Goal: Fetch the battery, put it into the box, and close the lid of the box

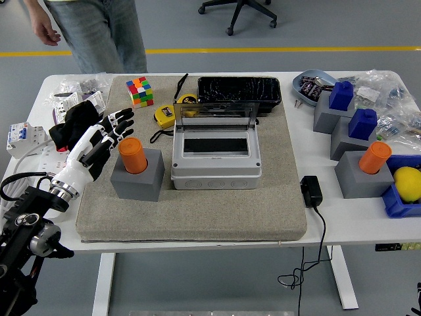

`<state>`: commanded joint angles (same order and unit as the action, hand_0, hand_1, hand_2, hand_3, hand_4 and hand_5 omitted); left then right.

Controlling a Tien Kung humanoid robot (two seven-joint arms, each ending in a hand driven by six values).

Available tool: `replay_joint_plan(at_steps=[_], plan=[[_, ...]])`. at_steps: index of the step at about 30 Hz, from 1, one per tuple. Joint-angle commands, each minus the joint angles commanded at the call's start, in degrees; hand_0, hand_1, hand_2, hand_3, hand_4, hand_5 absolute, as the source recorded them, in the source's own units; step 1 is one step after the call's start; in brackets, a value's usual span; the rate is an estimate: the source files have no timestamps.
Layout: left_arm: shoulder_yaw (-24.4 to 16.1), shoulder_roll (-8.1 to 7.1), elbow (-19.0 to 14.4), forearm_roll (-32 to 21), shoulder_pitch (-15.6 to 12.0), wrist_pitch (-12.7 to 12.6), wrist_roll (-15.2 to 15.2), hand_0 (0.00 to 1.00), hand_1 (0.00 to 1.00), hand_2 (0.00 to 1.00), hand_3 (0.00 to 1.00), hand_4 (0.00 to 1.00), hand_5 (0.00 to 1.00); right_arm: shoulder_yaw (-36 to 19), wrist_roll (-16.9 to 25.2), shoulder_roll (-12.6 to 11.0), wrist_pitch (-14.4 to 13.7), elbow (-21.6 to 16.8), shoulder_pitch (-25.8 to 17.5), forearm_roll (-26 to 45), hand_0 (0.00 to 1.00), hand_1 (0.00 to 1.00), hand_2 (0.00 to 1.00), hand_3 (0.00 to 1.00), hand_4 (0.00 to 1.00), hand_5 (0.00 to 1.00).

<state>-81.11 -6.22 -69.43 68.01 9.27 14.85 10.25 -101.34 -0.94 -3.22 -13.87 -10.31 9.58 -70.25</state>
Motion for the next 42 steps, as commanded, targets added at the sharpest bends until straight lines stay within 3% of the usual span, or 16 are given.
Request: replay_joint_plan(at_steps=[14,15,20,21,26,27,30,32,33,42], plan=[[1.2,0.36,-0.4,1.5,0.1,0.9,0.2,0.868,0.879,0.809,0.793,0.998,0.434,-0.2,0.0,0.0,0.0,0.0,0.1,0.0,0.825,0.788,0.763,0.802,0.998,0.998],[1.4,0.35,-0.4,1.7,0.1,1.0,0.2,0.886,0.936,0.878,0.873,0.998,0.426,-0.2,0.0,0.0,0.0,0.0,0.1,0.0,0.825,0.789,0.762,0.803,0.998,0.998],[2.1,0.48,-0.6,2.1,0.0,1.1,0.3,0.886,0.936,0.878,0.873,0.998,0.426,-0.2,0.0,0.0,-0.1,0.0,0.1,0.0,0.825,0.789,0.762,0.803,0.998,0.998],[2.1,0.49,-0.6,2.2,0.0,1.1,0.3,0.803,0.899,0.885,0.940,0.998,0.202,-0.2,0.0,0.0,-0.1,0.0,0.1,0.0,0.825,0.789,0.762,0.803,0.998,0.998],[2.0,0.60,-0.6,3.6,0.2,-1.3,1.0,0.803,0.899,0.885,0.940,0.998,0.202,-0.3,0.0,0.0,-0.1,0.0,0.2,0.0,0.825,0.789,0.762,0.803,0.998,0.998],[2.0,0.61,-0.6,4.0,0.3,-1.7,1.1,0.744,0.846,0.823,0.924,0.998,0.094,-0.4,0.0,0.0,-0.1,0.0,0.2,0.0,0.826,0.789,0.762,0.803,0.998,0.998],[2.0,0.66,-0.4,4.8,0.4,-2.8,1.2,0.744,0.846,0.823,0.924,0.998,0.094,-0.4,0.1,-0.1,-0.1,0.0,0.2,0.1,0.826,0.789,0.762,0.803,0.998,0.998],[2.0,0.70,-0.4,5.0,0.4,-3.1,1.2,0.744,0.846,0.823,0.924,0.998,0.094,-0.4,0.1,0.0,-0.1,0.0,0.2,0.1,0.826,0.789,0.762,0.803,0.998,0.998],[2.1,0.71,-0.4,5.0,0.4,-3.2,1.2,0.728,0.827,0.802,0.903,0.998,0.033,-0.3,0.1,0.0,-0.1,0.0,0.2,0.1,0.826,0.786,0.761,0.802,0.998,0.998],[3.9,0.42,-0.3,5.4,0.1,-3.8,1.1,0.727,0.825,0.789,0.875,0.998,0.013,-0.1,0.1,-0.2,-0.2,0.0,0.2,0.2,0.825,0.787,0.762,0.802,0.998,0.998]])
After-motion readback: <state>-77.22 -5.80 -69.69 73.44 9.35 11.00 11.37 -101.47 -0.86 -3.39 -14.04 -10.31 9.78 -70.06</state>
